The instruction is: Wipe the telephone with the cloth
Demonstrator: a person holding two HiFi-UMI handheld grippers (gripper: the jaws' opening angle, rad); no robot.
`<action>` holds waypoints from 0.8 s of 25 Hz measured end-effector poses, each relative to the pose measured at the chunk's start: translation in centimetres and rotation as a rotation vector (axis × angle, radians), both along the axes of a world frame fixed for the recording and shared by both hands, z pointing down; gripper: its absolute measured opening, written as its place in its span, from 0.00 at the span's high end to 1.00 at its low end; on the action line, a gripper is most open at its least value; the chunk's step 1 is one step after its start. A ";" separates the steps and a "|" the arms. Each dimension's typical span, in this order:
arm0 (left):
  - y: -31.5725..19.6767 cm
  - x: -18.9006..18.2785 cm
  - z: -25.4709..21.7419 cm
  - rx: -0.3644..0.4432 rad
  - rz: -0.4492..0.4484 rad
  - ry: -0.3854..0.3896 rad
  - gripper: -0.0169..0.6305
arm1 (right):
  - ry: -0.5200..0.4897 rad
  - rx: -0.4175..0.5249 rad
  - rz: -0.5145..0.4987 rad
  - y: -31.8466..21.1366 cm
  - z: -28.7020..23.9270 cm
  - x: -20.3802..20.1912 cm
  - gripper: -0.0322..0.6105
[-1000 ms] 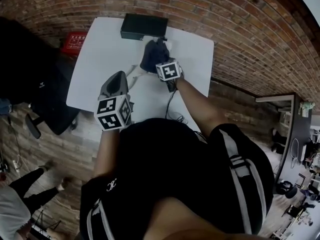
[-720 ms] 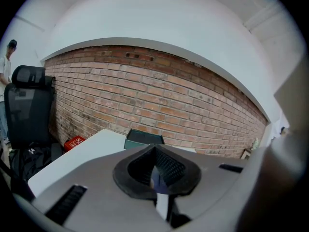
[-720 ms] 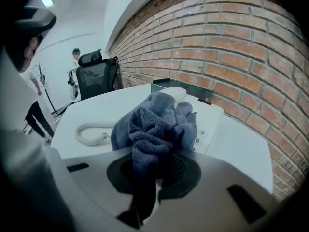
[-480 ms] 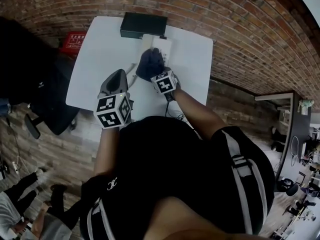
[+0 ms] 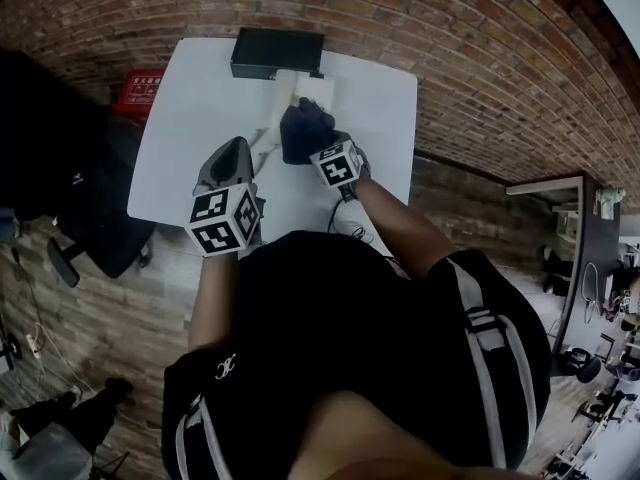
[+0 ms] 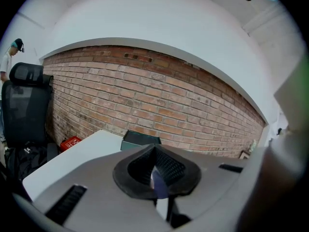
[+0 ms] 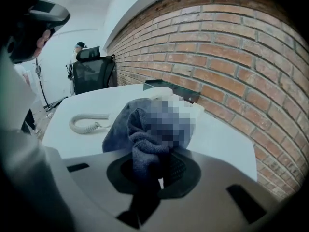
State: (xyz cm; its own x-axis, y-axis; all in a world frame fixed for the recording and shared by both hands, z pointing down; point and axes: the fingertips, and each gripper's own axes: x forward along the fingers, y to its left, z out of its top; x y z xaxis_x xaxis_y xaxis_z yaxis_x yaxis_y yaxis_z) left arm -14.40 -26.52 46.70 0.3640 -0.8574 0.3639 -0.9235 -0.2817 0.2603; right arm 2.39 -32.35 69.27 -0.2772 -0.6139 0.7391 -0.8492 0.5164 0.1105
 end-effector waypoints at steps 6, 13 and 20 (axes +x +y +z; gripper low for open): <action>0.0 1.2 0.1 -0.004 0.012 -0.001 0.98 | 0.099 0.006 -0.057 -3.5 -0.6 1.5 0.91; 0.3 0.8 -0.2 -0.002 -0.022 -0.007 0.98 | 0.132 0.018 0.030 -8.2 -1.7 3.7 0.91; 0.5 -0.2 0.5 -0.026 -0.055 -0.019 0.98 | 0.120 0.014 0.089 -12.1 -2.6 4.5 0.91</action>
